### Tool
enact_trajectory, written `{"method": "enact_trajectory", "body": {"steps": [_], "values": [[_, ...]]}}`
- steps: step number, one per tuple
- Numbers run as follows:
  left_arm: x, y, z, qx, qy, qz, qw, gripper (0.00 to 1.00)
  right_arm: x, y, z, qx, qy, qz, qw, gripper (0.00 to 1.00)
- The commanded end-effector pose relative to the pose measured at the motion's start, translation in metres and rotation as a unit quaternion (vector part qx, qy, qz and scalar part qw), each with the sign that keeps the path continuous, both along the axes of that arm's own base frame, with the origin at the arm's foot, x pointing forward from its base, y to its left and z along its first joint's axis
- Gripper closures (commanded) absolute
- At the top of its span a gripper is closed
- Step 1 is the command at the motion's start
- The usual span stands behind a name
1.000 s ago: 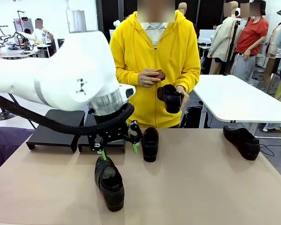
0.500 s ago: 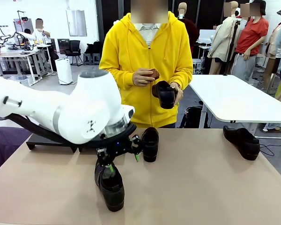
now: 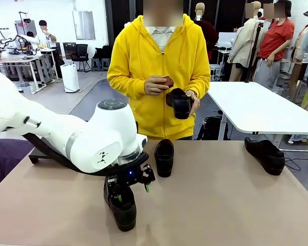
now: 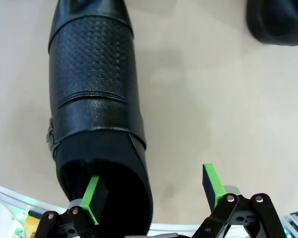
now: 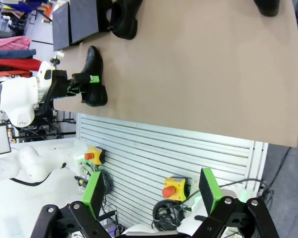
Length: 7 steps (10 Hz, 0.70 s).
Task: Organize the shoes by placing them on the stand.
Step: Place the Shoe from the middle of the table onto the Shoes Stand.
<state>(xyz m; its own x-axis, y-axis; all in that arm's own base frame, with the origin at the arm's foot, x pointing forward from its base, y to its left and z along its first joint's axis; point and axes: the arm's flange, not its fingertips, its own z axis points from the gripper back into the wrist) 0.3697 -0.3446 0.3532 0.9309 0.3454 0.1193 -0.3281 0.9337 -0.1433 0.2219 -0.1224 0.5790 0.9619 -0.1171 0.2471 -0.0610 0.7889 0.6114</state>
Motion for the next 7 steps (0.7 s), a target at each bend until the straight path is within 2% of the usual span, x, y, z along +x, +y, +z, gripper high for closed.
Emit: {"method": "enact_trajectory", "body": {"steps": [1,3,4,5,7], "values": [[0.009,-0.008,-0.013,0.014,-0.015,0.027,0.999,0.00,-0.001,-0.001,0.003,-0.004,0.002,0.001,1.000,0.00],[0.013,-0.009,-0.018,0.021,-0.018,0.028,0.999,0.00,-0.001,-0.001,0.003,-0.004,0.002,0.001,1.000,0.00],[0.015,-0.010,-0.020,0.020,-0.014,0.025,0.999,0.60,-0.001,-0.001,0.003,-0.004,0.002,0.001,1.000,0.00],[0.015,-0.010,-0.022,0.024,-0.010,0.024,0.999,1.00,-0.001,-0.001,0.003,-0.004,0.002,0.001,1.000,0.00],[0.015,-0.009,-0.024,0.025,-0.007,0.020,0.999,1.00,-0.001,-0.001,0.003,-0.004,0.002,0.001,1.000,0.00]]}}
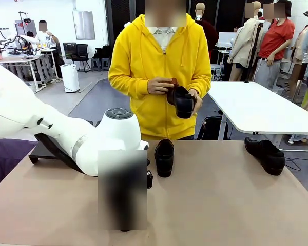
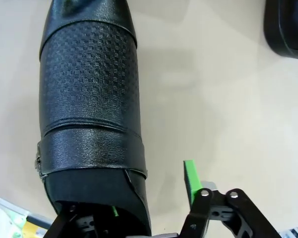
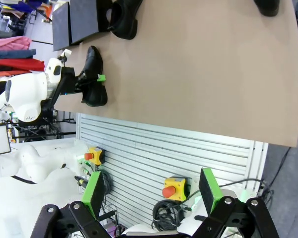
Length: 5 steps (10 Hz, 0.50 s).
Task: Organize the shoes by placing them on the stand.
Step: Place the Shoe from the middle of the table onto the Shoes Stand.
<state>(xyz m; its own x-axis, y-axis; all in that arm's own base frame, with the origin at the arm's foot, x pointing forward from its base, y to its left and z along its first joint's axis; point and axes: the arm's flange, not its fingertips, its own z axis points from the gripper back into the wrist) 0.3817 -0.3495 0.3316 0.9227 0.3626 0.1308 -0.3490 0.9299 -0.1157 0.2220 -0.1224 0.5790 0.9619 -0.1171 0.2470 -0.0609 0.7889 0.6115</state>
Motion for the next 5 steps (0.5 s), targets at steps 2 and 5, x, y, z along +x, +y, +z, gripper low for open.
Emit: {"method": "enact_trajectory", "body": {"steps": [2,5], "values": [[0.0014,-0.0031,-0.0027,0.006,-0.001,0.004,1.000,1.00,-0.0009,-0.0010,0.0030,-0.004,0.002,0.001,1.000,0.00],[-0.0010,-0.0046,-0.0023,0.013,0.003,-0.002,1.000,1.00,-0.0009,-0.0010,0.0030,-0.004,0.002,0.001,1.000,0.00]]}}
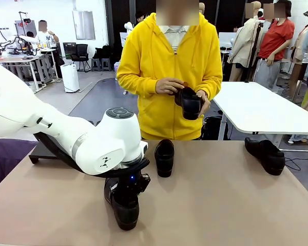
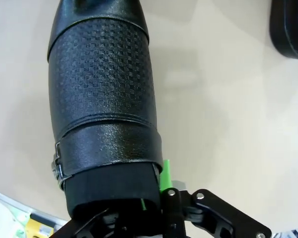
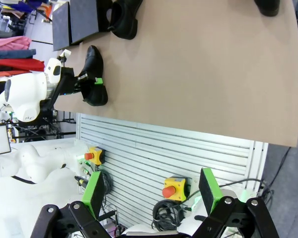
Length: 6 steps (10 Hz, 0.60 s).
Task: Organize the shoes by placing them on the stand.
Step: Place the Shoe from the middle of the table onto the Shoes Stand.
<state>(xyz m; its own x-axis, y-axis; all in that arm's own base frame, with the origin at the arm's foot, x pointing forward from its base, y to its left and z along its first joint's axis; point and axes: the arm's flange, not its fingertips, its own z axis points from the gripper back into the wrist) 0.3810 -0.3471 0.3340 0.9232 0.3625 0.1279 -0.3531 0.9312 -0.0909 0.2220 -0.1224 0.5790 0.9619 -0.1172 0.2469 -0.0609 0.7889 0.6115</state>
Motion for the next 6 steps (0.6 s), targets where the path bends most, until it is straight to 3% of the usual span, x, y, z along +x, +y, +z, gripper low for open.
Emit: {"method": "enact_trajectory", "body": {"steps": [1,4,6], "values": [[-0.002,-0.007,-0.003,0.007,-0.001,-0.009,1.000,1.00,-0.001,-0.001,0.003,-0.004,0.002,0.001,1.000,0.00],[-0.030,0.003,0.035,0.001,0.013,-0.089,0.996,1.00,-0.001,-0.001,0.003,-0.004,0.002,0.001,1.000,0.00],[-0.078,0.024,0.088,0.007,0.003,-0.146,0.989,1.00,-0.001,-0.001,0.003,-0.004,0.002,0.001,1.000,0.00]]}}
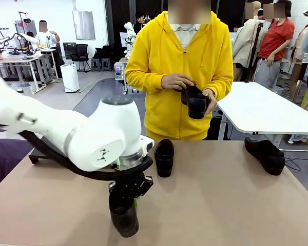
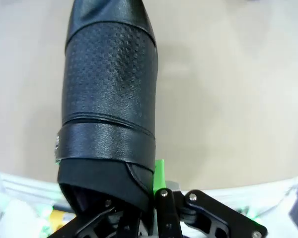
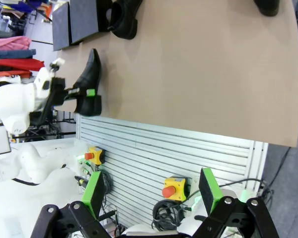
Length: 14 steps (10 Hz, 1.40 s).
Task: Organize the shoes by placing them on the stand.
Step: Place the Shoe from the middle of the table onto the Shoes Stand.
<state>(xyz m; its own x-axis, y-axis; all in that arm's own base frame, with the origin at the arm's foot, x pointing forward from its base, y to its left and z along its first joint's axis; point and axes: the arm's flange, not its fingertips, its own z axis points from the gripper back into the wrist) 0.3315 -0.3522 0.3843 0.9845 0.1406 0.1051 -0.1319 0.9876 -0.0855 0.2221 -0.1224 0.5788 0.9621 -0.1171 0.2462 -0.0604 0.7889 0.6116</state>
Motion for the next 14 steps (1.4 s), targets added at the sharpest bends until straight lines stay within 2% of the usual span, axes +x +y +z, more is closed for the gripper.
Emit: {"method": "enact_trajectory", "body": {"steps": [1,2,3,5,6,7,8,13,14], "values": [[-0.054,0.043,0.062,0.020,-0.010,-0.079,0.997,1.00,-0.001,-0.001,0.003,-0.004,0.002,0.001,1.000,0.00],[-0.075,0.059,0.082,0.022,-0.032,-0.144,0.989,1.00,-0.001,-0.001,0.003,-0.004,0.002,0.001,1.000,0.00],[-0.092,0.084,0.098,0.034,-0.060,-0.172,0.983,1.00,-0.001,-0.001,0.003,-0.004,0.002,0.001,1.000,0.00],[-0.119,0.140,0.113,0.039,-0.142,-0.247,0.958,1.00,-0.001,-0.001,0.003,-0.004,0.002,0.001,1.000,0.00],[-0.134,0.162,0.112,0.050,-0.161,-0.214,0.962,1.00,-0.001,-0.001,0.003,-0.004,0.002,0.001,1.000,0.00],[-0.141,0.173,0.108,0.029,-0.166,-0.144,0.975,1.00,-0.001,-0.001,0.003,-0.004,0.002,0.001,1.000,0.00],[-0.117,0.122,0.131,0.059,-0.124,-0.224,0.965,1.00,-0.001,-0.001,0.003,-0.004,0.002,0.001,1.000,0.00],[-0.118,0.121,0.128,0.068,-0.119,-0.215,0.967,1.00,-0.001,-0.001,0.003,-0.004,0.002,0.001,1.000,0.00],[-0.090,0.120,0.138,0.086,-0.105,-0.212,0.968,1.00,-0.001,-0.001,0.003,-0.004,0.002,0.001,1.000,0.00]]}}
